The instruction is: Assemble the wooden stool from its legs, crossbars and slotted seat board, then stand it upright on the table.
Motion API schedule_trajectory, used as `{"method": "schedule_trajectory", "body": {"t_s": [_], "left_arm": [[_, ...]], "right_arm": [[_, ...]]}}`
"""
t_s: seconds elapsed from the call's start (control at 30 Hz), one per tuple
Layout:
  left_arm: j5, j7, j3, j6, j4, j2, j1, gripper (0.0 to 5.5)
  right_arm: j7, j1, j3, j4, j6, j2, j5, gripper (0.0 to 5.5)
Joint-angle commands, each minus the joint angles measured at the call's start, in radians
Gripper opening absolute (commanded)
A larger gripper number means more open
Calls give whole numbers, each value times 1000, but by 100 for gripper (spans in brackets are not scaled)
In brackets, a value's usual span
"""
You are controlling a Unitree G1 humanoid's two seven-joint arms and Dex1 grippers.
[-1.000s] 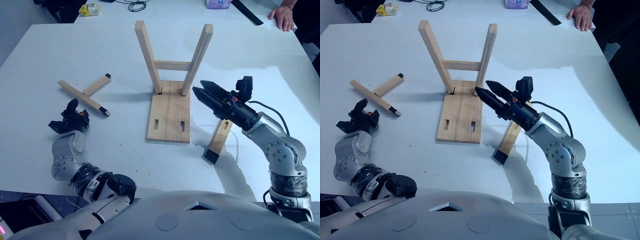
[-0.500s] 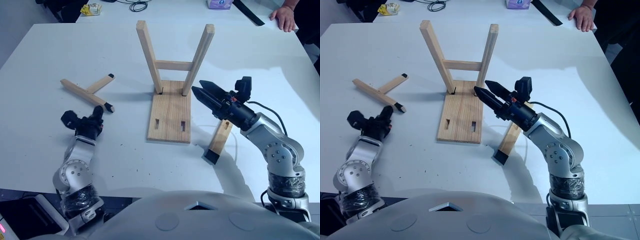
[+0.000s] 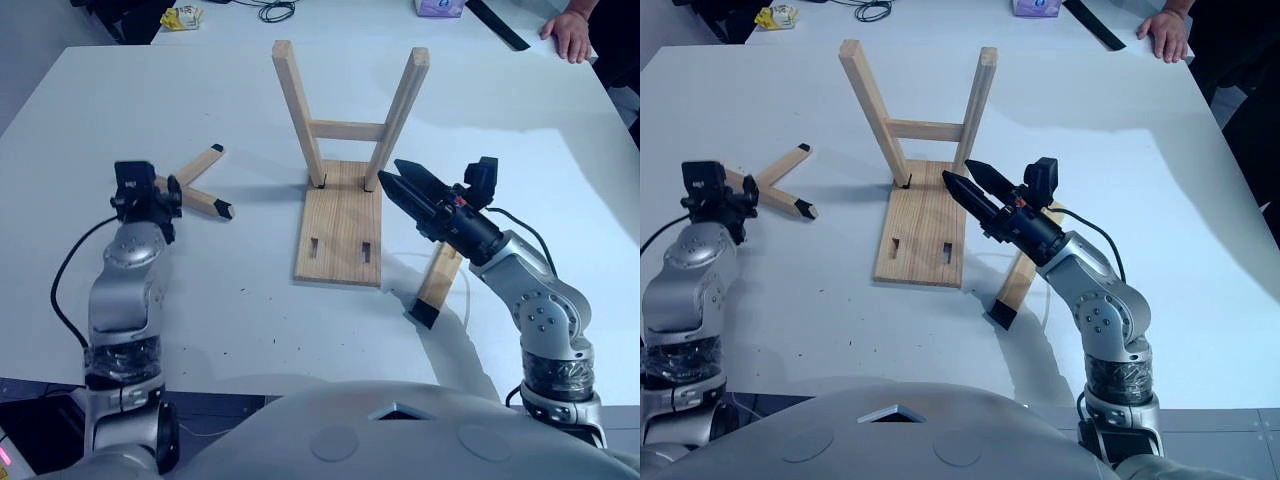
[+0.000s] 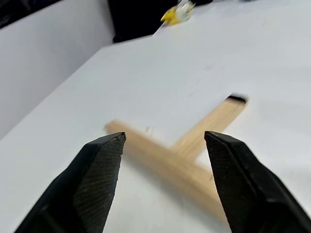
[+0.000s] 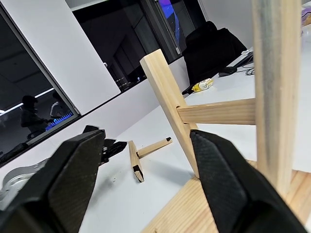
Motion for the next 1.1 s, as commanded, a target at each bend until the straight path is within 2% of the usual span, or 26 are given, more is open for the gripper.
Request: {"method": "schedule_trajectory", "body": {"t_s": [0.03, 0.7, 1.1], "left_arm": [[50, -45, -29, -19, 117, 7, -47, 303], [94, -74, 23, 19, 120, -43, 18, 303], [122, -89, 50, 99, 18, -48, 198, 303]], "right_arm": [[-3, -11, 13, 14, -27, 20, -32, 322], [-15, 15, 3, -3, -31, 31, -35, 322], [-30, 47, -6, -34, -19, 24, -21, 322]]}}
